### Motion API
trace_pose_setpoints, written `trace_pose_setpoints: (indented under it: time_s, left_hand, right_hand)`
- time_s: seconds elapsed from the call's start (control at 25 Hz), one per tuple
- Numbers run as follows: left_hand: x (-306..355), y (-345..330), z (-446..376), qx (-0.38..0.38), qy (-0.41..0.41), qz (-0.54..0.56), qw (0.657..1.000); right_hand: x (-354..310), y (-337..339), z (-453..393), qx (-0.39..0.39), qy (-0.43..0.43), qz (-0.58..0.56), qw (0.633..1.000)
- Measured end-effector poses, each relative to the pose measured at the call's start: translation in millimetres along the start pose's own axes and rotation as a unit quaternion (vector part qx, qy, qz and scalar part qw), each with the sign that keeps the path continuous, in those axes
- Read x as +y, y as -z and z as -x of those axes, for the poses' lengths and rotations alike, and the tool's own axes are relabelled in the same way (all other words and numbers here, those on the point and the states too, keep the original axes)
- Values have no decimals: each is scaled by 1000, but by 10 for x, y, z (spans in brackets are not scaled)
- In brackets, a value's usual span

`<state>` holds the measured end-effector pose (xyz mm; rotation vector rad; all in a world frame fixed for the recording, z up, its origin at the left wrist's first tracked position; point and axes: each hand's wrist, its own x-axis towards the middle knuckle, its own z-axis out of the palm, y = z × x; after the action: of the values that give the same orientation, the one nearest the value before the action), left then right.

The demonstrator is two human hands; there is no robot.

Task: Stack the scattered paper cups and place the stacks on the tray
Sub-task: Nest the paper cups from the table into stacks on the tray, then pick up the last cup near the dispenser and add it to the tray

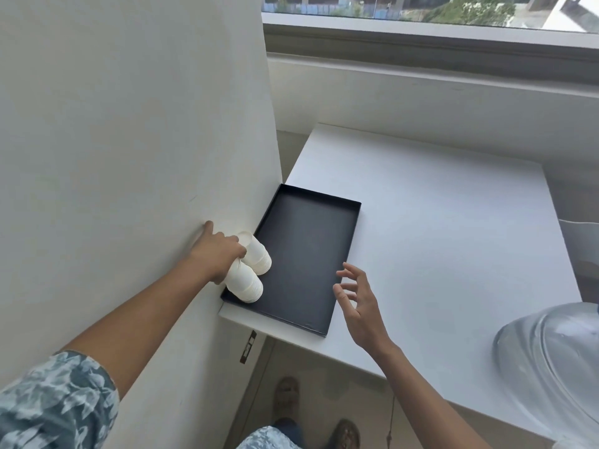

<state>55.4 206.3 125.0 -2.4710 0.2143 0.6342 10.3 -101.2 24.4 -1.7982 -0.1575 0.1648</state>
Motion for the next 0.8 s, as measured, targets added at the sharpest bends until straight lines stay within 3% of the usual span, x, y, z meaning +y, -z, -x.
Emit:
trace_pose_setpoints:
  time_s: [0.4,0.64,0.8]
  left_hand:
    - [0,-240,-226,42,-6,69,997]
    - [63,-211,-310,-18,-9,210,978]
    - [169,-205,-342,-44,3,227,973]
  right_hand:
    - [38,100,134,22,-19,23,999]
    - [110,209,267,52,-40,18,998]
    - [180,365,366,81,-52,15,995]
